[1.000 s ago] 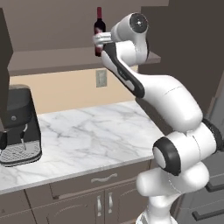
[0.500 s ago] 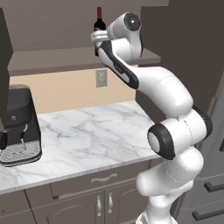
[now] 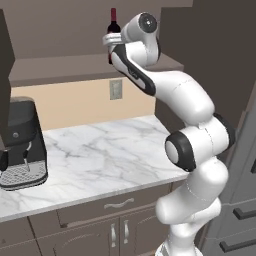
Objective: Open the cabinet directly in front. Then move the wine and the mug to the dining counter with the jar on it.
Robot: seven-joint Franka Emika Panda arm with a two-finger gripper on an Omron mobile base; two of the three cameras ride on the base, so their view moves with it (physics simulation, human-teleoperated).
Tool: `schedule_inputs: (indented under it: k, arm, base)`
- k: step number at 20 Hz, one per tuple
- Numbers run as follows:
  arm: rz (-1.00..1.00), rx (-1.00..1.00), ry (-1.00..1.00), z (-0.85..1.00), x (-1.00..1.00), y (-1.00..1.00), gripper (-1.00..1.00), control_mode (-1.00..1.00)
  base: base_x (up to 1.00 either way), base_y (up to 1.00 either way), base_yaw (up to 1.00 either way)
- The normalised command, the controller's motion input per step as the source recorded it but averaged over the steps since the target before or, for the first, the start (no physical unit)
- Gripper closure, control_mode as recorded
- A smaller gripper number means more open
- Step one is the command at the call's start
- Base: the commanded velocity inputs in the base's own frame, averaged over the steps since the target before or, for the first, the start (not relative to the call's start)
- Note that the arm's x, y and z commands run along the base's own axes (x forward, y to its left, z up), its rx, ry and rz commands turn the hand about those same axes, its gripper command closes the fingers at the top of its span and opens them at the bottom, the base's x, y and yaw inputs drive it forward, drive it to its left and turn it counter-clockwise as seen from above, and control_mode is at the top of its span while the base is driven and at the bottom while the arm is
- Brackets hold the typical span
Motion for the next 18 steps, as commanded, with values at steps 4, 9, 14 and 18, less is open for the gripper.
schedule_inputs:
  k: [4,9,14,18]
  arm:
    - [0.0,0.0,0.0,0.0,0.21,0.0,-1.0,-1.0]
    - [0.0,0.0,0.0,-0.02,0.19,0.01,-1.0,-1.0]
    - [0.0,0.0,0.0,-0.05,0.18,0.04,-1.0,-1.0]
    - [0.0,0.0,0.0,-0.04,0.18,0.08,-1.0,-1.0]
  base:
    - [0.0,0.0,0.0]
    - [0.0,0.0,0.0]
    - [0.0,0.0,0.0]
    - [0.0,0.0,0.0]
